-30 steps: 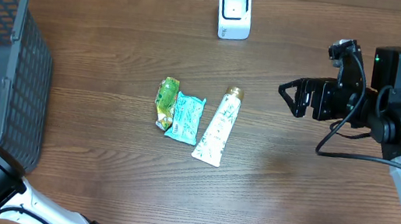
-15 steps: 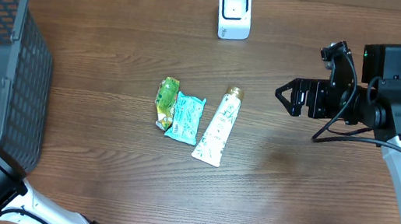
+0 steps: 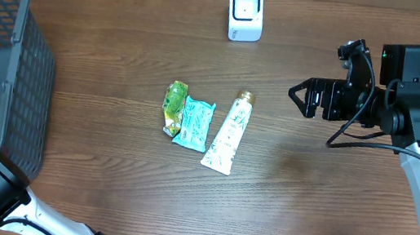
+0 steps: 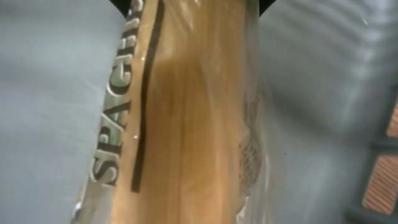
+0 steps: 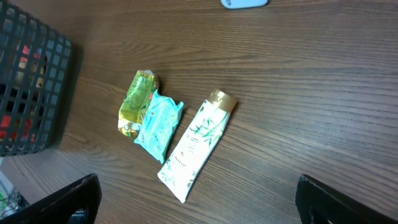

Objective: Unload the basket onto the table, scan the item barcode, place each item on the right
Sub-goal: 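Reach into the basket and grasp the spaghetti pack with the left gripper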

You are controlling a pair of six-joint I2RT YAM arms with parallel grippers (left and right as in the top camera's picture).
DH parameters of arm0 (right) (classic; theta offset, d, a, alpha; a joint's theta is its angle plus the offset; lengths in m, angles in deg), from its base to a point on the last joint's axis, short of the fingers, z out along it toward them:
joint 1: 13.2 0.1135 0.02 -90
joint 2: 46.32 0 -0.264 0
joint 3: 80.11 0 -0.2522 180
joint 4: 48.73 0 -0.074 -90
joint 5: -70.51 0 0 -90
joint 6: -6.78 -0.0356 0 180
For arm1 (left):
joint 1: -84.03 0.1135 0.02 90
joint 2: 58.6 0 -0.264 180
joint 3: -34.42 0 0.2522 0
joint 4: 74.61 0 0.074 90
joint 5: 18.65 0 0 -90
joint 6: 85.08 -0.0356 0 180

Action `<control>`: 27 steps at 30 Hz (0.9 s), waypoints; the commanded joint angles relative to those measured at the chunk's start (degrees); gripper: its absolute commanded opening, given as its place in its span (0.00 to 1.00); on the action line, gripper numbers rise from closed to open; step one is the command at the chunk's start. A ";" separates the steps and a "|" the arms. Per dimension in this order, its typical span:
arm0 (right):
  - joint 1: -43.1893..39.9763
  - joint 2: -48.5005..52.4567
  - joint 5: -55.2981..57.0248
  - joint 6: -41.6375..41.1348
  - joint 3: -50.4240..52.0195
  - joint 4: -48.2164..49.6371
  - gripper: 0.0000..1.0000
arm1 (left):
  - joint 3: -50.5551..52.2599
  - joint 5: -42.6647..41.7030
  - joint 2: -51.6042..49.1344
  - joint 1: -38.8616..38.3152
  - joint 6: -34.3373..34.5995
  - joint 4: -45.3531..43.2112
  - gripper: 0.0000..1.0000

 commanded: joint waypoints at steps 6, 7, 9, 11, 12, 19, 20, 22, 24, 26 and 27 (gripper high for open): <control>-0.15 -0.20 -0.09 -0.20 -1.07 1.95 1.00 | -14.86 -6.05 13.64 -0.39 11.23 5.77 0.04; -0.15 -0.20 -0.11 -0.20 -1.07 2.08 1.00 | -15.47 -6.51 14.95 -0.39 12.04 5.99 0.04; -0.15 -0.20 -0.11 -0.20 -1.07 2.23 1.00 | -16.17 -7.54 17.62 -0.44 13.27 5.99 0.04; -0.15 -0.20 -0.11 -0.20 -1.07 2.25 1.00 | -16.61 -8.57 20.57 -0.50 13.79 5.77 0.04; -0.15 -0.20 -0.11 -0.20 -1.07 2.25 1.00 | -16.74 -8.61 21.84 -0.59 14.25 5.57 0.04; -0.15 -0.20 -0.13 -0.22 -1.07 2.29 1.00 | -17.55 -9.53 31.93 -6.43 15.78 5.18 0.04; -0.15 -0.20 -0.20 -0.22 -1.07 2.29 1.00 | -17.55 -9.38 33.11 -8.11 15.65 5.55 0.04; -0.15 -0.22 -0.92 -0.22 -1.07 2.27 1.00 | -17.55 -9.25 35.63 -12.24 15.52 7.13 0.04; -0.15 -0.22 -2.43 -0.24 -1.07 2.27 0.99 | -17.55 -8.96 37.35 -15.37 15.52 8.85 0.04; -0.15 -0.22 -4.17 -0.44 -1.07 2.19 0.99 | -17.55 -9.11 38.56 -18.14 15.78 10.62 0.04; -0.15 -0.22 -4.46 -0.44 -1.07 2.08 0.99 | -17.55 -9.42 38.95 -19.63 16.90 11.82 0.04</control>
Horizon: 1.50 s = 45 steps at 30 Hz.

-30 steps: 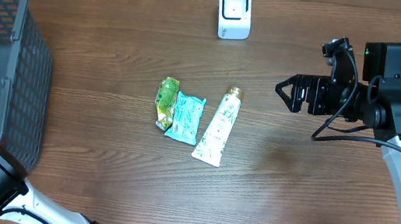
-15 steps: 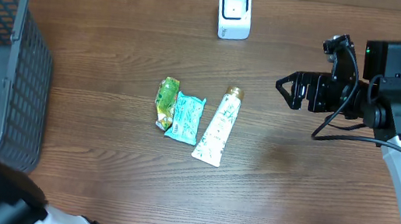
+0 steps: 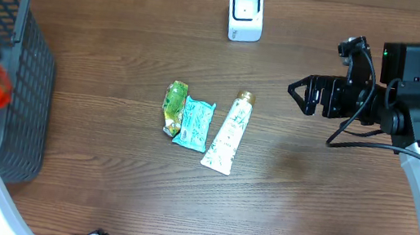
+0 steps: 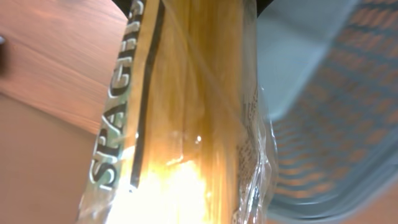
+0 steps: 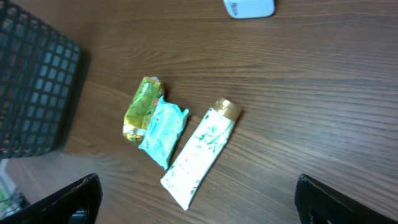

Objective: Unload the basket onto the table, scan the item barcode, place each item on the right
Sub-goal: 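Reach into the basket and grasp the spaghetti pack with the left gripper, then lower the spaghetti pack onto the table left of the packets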

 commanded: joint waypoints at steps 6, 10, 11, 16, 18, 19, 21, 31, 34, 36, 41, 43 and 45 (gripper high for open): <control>-0.15 -0.22 -2.78 -0.26 -1.07 0.04 0.99 | -3.15 -2.93 3.41 -11.63 3.10 8.11 0.04; -0.15 -0.22 -2.78 -0.26 -1.07 -0.94 0.99 | -3.13 -2.40 2.29 -18.69 3.13 12.94 0.04; -0.15 -0.22 -2.78 -0.26 -1.07 -1.20 0.99 | -3.13 -2.45 1.97 -20.11 3.19 14.01 0.04; -0.15 -0.22 -2.78 -0.24 -1.07 -1.73 0.99 | -3.02 -1.64 -0.96 -26.05 5.05 19.21 0.04; -0.15 -0.22 -2.75 -0.24 -1.07 -1.79 0.99 | -2.67 -0.42 -2.75 -28.02 5.49 20.70 0.04; -0.15 -0.22 -2.75 -0.24 -1.07 -1.81 0.99 | -2.34 -0.02 -3.74 -29.03 5.70 21.38 0.04; -0.15 -0.22 -2.75 -0.22 -1.07 -1.86 1.00 | -1.55 0.15 -5.57 -30.86 6.38 22.43 0.04; -0.15 -0.20 -1.84 -0.22 -1.07 -2.34 1.00 | 1.55 7.74 -17.51 -41.42 13.88 25.90 0.04; -0.15 -0.20 -1.20 -0.20 -1.07 -2.34 1.00 | 1.88 10.23 -20.96 -43.04 15.69 25.40 0.04; -0.15 -0.20 -1.20 -0.20 -1.07 -2.29 1.00 | 2.12 12.46 -22.91 -43.71 16.96 24.76 0.04; -0.15 -0.20 -0.55 -0.20 -1.07 -2.38 1.00 | 2.80 18.67 -28.33 -44.81 18.93 24.35 0.04; -0.15 -0.20 0.00 -0.20 -1.07 -2.51 1.00 | 3.48 22.49 -29.94 -45.05 20.61 24.37 0.04; -0.15 -0.20 0.79 -0.22 -1.07 -2.54 1.00 | 5.01 27.06 -31.21 -45.27 22.62 23.98 0.04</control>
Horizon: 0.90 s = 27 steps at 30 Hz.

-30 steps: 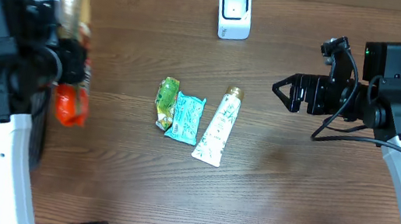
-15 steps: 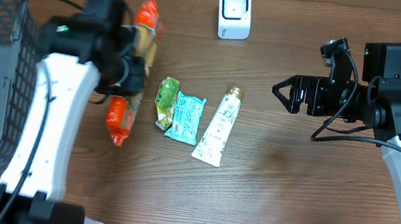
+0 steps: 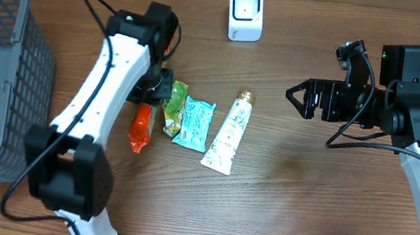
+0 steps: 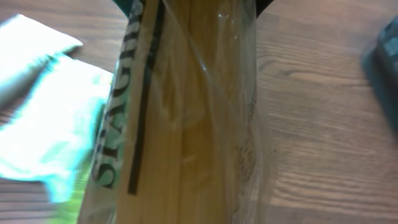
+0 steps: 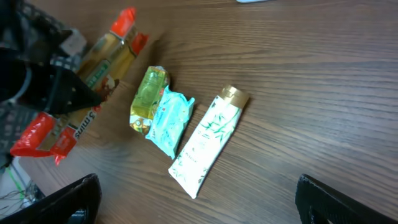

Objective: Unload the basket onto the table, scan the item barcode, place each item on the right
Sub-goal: 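Lower the spaghetti pack onto the table left of the packets, then move the right gripper toward the white-and-gold tube and grasp its cap end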

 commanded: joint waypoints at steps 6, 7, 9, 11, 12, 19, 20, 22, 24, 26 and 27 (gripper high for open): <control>-0.15 -0.20 2.25 0.04 -1.07 0.11 1.00 | 9.68 13.44 -2.08 -0.81 5.70 -6.93 0.05; -0.15 -0.20 2.25 0.04 -1.07 0.11 1.00 | 10.91 13.18 -2.08 -0.81 5.42 -7.76 0.14; -0.15 -0.20 2.25 0.04 -1.07 0.15 1.00 | 12.39 10.21 -2.08 -0.81 2.49 -9.35 0.41; -0.15 -0.20 2.23 0.04 -1.07 0.31 1.00 | 12.52 6.34 -2.08 -0.79 -0.52 -10.16 0.55; -0.15 -0.20 2.23 0.04 -1.07 0.37 1.00 | 12.41 4.22 -2.05 -0.79 -1.46 -10.64 0.60; -0.15 -0.20 1.99 -0.28 -1.07 0.76 1.00 | 4.66 -4.52 -1.84 -0.48 -1.57 -11.69 0.61; -0.15 -0.20 1.95 -0.46 -1.07 0.76 1.00 | 2.21 -5.27 -1.81 -0.33 -1.60 -11.19 0.61; -0.13 -0.20 1.97 -1.20 -1.07 0.72 1.00 | -3.34 -6.27 -1.79 -0.24 -1.68 -9.70 0.62; -0.13 -0.17 1.92 -1.75 -0.96 0.74 1.00 | -9.42 -6.99 -1.77 -0.22 -2.19 -7.85 0.62; -0.13 -0.07 1.97 -1.77 -0.68 0.94 1.00 | -15.87 -7.52 -1.75 -0.13 -2.45 -5.84 0.62; -0.13 0.24 1.97 -2.01 -0.63 0.96 1.00 | -19.39 -7.52 -1.75 -0.11 -2.43 -4.72 0.62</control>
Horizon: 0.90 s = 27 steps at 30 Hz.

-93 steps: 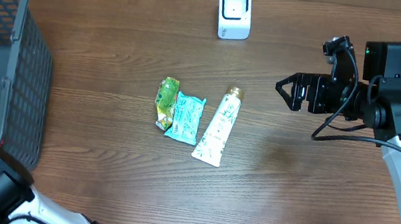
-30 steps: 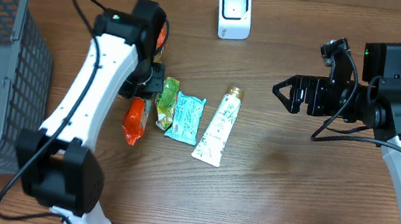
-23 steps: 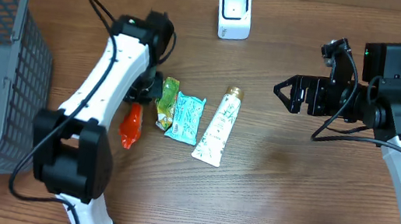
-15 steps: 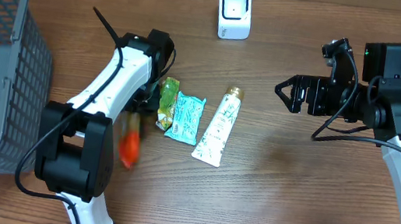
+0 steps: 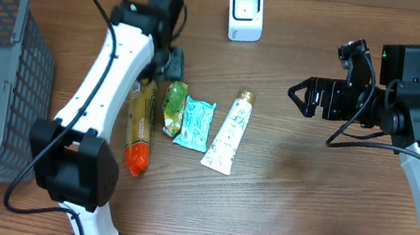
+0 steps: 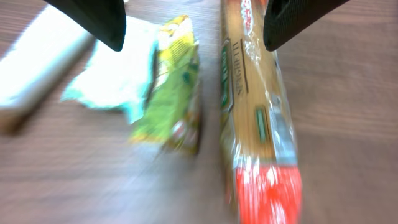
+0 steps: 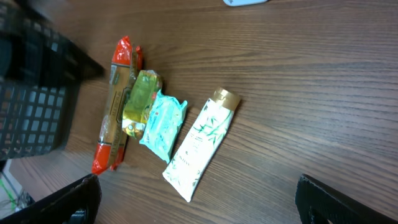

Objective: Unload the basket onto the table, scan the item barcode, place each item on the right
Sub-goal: 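Move the right gripper toward the white-and-gold tube and grasp its cap end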

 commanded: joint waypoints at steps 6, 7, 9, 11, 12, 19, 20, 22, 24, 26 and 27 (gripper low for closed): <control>0.55 5.09 0.52 -10.62 -0.31 0.04 0.78 | -25.66 -2.01 1.05 1.14 -1.33 5.03 0.84; 1.38 6.67 1.68 -13.07 -0.31 0.07 0.78 | -27.34 -1.36 1.05 1.20 -1.33 4.79 0.88; 3.23 9.22 3.85 -17.14 -0.31 0.24 0.77 | -28.35 0.04 1.05 1.25 -1.33 4.02 0.98; 5.40 11.76 4.22 -20.06 -0.31 0.85 0.77 | -28.33 0.42 1.03 1.22 -1.31 3.82 1.00; 6.82 13.27 4.22 -21.49 -0.31 1.33 0.77 | -28.15 0.48 0.92 1.22 -1.33 3.93 1.00; 15.98 22.01 4.52 -24.65 -0.31 5.33 0.78 | -27.45 4.13 0.46 1.22 -1.33 6.45 0.99; 16.94 22.95 5.01 -25.16 -0.31 6.03 0.77 | -27.45 4.13 0.46 1.22 -1.33 6.71 1.00; 18.99 24.96 8.11 -27.78 -0.31 7.19 0.77 | -27.45 4.09 0.46 1.22 -1.31 6.75 1.00; 20.50 26.56 11.30 -29.70 -0.31 7.85 0.78 | -27.45 4.09 0.46 1.22 -1.31 6.75 0.99; 21.49 28.09 13.88 -31.52 -0.31 8.17 0.78 | -27.45 3.87 0.46 1.22 -1.29 6.73 1.00; 21.75 28.72 14.78 -32.26 -0.31 8.28 0.78 | -27.45 3.87 0.46 1.22 -1.29 6.73 1.00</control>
